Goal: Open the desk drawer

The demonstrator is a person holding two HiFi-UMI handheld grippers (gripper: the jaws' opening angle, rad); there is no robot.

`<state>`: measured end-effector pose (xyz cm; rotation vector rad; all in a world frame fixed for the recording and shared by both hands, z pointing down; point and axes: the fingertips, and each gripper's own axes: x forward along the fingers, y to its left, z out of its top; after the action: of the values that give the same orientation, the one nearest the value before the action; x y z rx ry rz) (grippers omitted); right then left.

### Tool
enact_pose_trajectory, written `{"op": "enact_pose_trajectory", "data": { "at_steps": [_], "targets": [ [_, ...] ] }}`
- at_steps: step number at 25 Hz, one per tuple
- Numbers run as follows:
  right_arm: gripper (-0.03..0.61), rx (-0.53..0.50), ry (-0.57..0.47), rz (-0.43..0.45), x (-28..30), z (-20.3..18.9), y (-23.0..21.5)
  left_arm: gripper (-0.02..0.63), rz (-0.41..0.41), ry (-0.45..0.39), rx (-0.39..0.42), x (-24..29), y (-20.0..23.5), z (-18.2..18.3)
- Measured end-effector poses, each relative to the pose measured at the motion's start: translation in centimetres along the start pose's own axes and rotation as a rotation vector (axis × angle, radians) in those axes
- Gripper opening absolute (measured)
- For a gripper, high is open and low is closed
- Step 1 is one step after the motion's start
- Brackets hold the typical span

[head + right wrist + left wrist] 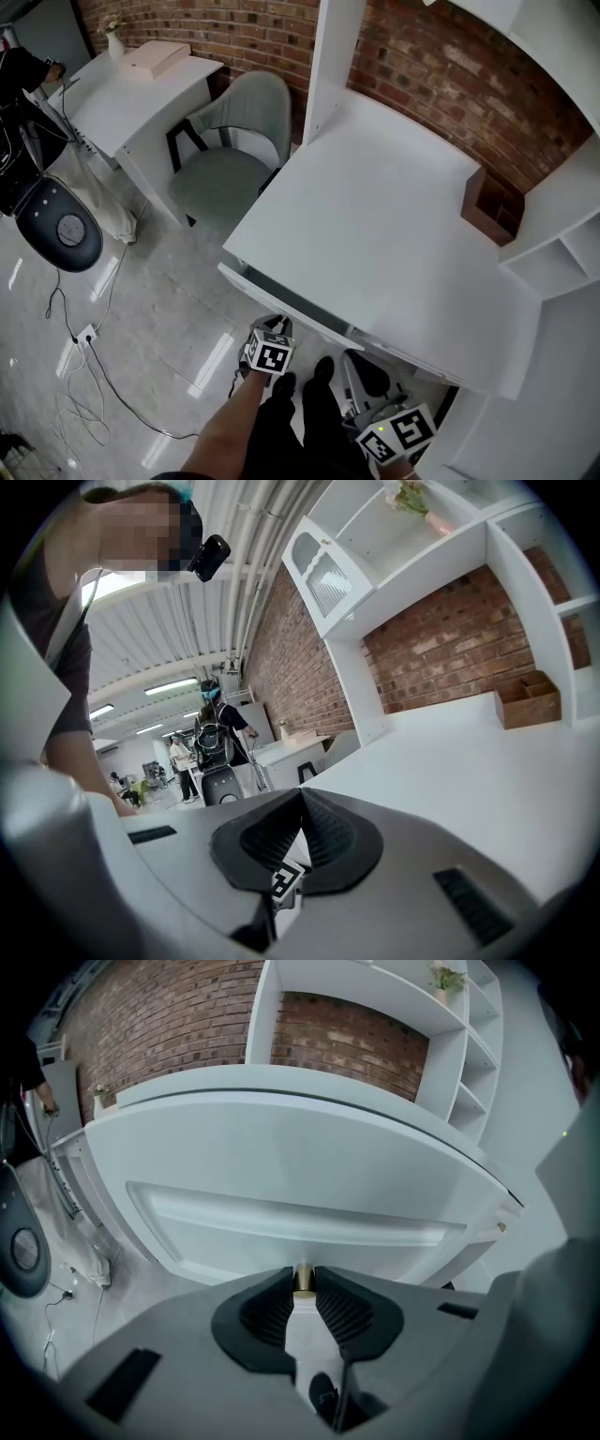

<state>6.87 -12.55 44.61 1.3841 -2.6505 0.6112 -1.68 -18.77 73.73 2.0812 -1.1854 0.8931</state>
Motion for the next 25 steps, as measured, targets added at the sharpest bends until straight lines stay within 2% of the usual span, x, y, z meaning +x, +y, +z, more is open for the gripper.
{"op": "enact_pose_trajectory", "data": {
  "at_steps": [25],
  "targets": [
    [0.005,-0.017,-0.016,0.013,0.8,-0.1,4.5,0.078,-0.025,0.019,-0.009,-4.5,0.2,-5.5]
  ]
}}
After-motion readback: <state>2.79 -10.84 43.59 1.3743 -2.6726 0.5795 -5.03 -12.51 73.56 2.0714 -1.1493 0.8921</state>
